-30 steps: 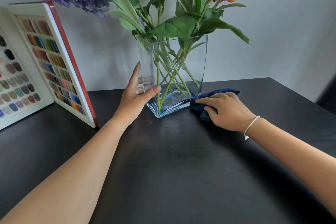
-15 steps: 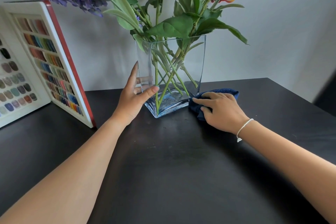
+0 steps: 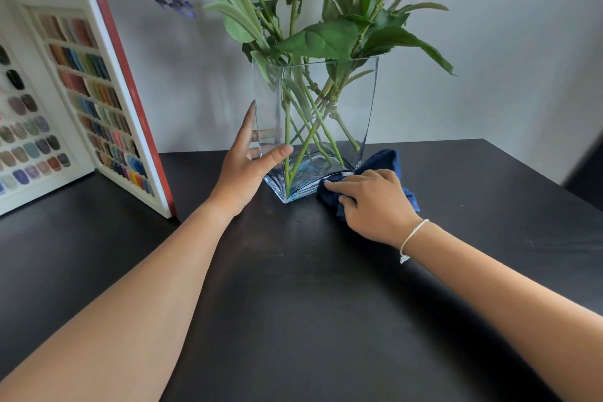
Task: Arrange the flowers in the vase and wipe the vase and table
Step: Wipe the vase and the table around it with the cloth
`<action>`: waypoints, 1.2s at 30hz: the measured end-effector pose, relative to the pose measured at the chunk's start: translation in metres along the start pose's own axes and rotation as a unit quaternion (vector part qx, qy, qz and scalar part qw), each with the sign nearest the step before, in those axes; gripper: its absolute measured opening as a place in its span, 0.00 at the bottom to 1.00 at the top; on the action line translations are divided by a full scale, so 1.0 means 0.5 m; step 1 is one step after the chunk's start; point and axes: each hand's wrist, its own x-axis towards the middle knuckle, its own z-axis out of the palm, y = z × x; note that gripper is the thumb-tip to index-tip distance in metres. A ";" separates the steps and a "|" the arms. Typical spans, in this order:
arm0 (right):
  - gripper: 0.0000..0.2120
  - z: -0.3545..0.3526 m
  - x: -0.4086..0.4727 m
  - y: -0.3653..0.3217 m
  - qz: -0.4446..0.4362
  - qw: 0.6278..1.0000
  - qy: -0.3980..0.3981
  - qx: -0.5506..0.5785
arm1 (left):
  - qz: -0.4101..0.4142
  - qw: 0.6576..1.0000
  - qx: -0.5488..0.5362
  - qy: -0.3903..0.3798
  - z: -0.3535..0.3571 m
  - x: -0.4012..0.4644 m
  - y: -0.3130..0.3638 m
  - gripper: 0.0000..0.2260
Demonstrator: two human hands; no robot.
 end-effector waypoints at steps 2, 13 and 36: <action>0.20 0.004 -0.003 -0.024 -0.013 1.000 0.006 0.007 | -0.005 1.000 0.003 -0.002 0.000 -0.001 0.003 0.41; 0.18 0.020 -0.011 -0.104 -0.054 0.998 0.029 -0.008 | -0.026 1.000 -0.001 0.003 -0.004 0.002 0.006 0.42; 0.19 -0.013 0.012 0.067 0.086 0.995 -0.013 -0.040 | -0.020 1.000 0.006 0.012 -0.004 0.005 -0.001 0.43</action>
